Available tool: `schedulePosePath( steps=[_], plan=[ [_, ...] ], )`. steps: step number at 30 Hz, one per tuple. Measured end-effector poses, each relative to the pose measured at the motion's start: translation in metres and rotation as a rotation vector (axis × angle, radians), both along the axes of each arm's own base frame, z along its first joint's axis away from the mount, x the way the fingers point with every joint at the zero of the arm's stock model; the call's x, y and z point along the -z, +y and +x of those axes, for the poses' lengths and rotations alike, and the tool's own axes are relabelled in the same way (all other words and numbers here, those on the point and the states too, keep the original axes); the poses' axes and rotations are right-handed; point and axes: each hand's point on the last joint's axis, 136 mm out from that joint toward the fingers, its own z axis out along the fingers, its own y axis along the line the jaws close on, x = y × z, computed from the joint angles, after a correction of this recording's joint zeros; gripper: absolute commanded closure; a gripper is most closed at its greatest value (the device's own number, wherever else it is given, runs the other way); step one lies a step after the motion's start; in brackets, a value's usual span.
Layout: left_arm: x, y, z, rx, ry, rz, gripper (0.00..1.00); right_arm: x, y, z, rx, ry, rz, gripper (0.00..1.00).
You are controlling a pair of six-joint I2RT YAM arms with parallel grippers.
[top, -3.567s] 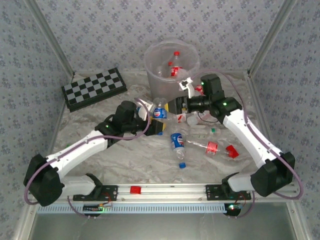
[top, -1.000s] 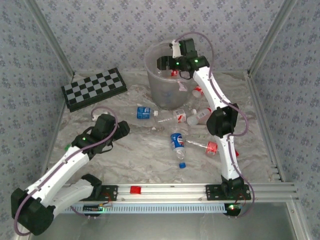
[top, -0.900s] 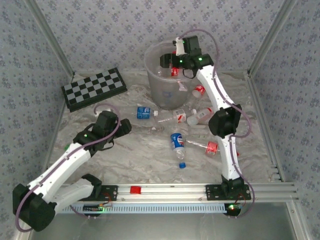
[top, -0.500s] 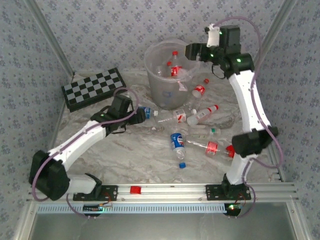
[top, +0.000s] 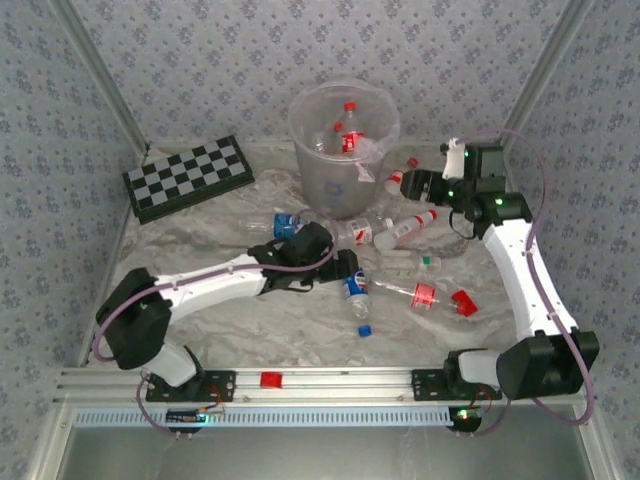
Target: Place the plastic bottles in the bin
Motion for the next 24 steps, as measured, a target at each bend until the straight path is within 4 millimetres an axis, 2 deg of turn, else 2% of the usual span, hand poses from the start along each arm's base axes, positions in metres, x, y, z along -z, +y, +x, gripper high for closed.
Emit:
schedulePosePath(
  steps=[4,7,13,17,24],
  plan=[
    [0.023,-0.027,-0.013,0.079,0.06,0.012,0.07,0.035,-0.005,-0.023,0.028,0.058,0.032,0.09],
    [0.036,-0.046,-0.025,0.147,0.103,0.033,0.08,0.045,-0.006,-0.032,0.034,0.077,0.049,0.09],
    [0.058,-0.047,-0.053,0.221,0.166,0.125,0.09,0.036,-0.011,-0.035,0.049,0.044,0.053,0.09],
    [0.064,-0.047,-0.065,0.259,0.188,0.176,0.12,0.032,-0.012,-0.036,0.054,0.03,0.058,0.09],
    [0.074,-0.04,-0.076,0.289,0.213,0.236,0.31,0.03,-0.011,-0.037,0.056,0.028,0.073,0.09]
  ],
)
